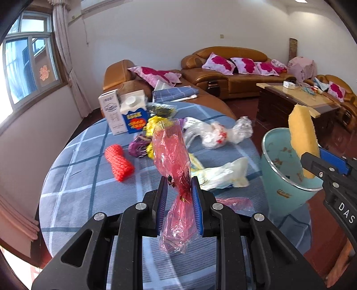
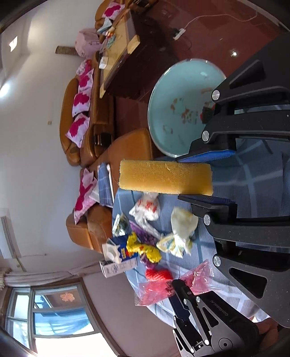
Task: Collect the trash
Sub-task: 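Carry the pink bag and yellow sponge over the light-blue bucket with both tools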
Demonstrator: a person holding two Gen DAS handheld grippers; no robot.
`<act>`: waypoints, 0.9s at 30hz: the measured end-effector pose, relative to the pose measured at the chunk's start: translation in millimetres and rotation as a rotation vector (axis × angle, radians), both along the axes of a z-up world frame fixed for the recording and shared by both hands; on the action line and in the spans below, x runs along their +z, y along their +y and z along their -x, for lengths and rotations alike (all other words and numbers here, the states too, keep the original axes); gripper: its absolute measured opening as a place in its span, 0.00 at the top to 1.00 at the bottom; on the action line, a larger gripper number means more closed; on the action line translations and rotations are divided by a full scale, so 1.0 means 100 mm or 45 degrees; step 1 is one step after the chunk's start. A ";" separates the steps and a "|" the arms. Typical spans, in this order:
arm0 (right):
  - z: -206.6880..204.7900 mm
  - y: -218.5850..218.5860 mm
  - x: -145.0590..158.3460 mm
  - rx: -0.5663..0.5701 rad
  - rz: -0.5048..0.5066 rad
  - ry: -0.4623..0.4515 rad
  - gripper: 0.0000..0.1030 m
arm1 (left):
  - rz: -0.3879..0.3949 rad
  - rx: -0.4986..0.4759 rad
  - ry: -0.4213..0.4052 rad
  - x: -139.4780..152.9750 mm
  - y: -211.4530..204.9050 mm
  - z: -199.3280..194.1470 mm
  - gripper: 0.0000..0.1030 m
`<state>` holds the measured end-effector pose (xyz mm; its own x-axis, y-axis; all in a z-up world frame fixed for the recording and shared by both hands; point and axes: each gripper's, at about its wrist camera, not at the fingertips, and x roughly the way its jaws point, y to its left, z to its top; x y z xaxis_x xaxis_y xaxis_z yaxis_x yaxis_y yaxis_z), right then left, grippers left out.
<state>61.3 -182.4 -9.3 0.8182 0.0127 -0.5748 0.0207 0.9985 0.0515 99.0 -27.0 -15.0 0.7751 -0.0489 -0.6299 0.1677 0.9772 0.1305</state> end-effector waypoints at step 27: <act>0.07 -0.79 0.00 -0.248 -0.035 -0.026 0.73 | 0.006 -0.201 -0.033 0.09 -0.89 -0.11 0.79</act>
